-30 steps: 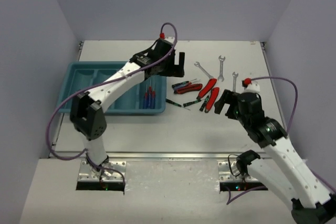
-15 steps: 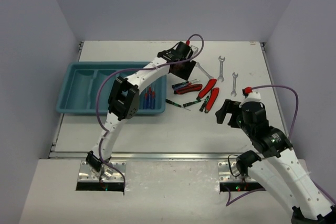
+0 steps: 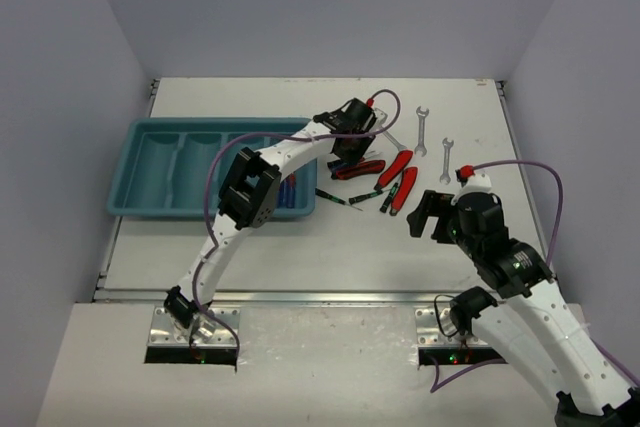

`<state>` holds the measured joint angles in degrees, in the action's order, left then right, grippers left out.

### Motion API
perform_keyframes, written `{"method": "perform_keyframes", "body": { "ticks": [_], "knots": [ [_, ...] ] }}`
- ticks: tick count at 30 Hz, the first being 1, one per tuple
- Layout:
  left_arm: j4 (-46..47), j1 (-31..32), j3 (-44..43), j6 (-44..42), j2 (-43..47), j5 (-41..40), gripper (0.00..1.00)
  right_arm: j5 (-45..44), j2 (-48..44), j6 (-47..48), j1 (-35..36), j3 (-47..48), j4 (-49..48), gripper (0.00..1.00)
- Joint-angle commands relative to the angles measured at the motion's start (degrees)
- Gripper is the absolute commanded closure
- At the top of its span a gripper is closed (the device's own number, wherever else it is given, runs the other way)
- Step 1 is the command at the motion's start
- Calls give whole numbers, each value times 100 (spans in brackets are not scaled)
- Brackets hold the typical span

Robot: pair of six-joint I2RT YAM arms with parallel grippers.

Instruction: Sort the tools into containers

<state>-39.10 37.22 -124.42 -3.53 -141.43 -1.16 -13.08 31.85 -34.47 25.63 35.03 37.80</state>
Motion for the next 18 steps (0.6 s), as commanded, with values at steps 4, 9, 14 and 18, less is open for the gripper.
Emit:
{"method": "perform_keyframes", "body": {
  "ticks": [4,9,14,18],
  "knots": [
    [498,70,299,-43,105,-127,74,107,141,155,-10,18,-273,1],
    [583,70,437,-25,111,-28,75,117,119,160,-5,0,-296,1],
    [579,83,494,-7,54,90,75,122,120,160,-5,-13,-312,1],
    [570,129,531,32,126,239,89,115,113,160,-5,-13,-309,1]
  ]
}}
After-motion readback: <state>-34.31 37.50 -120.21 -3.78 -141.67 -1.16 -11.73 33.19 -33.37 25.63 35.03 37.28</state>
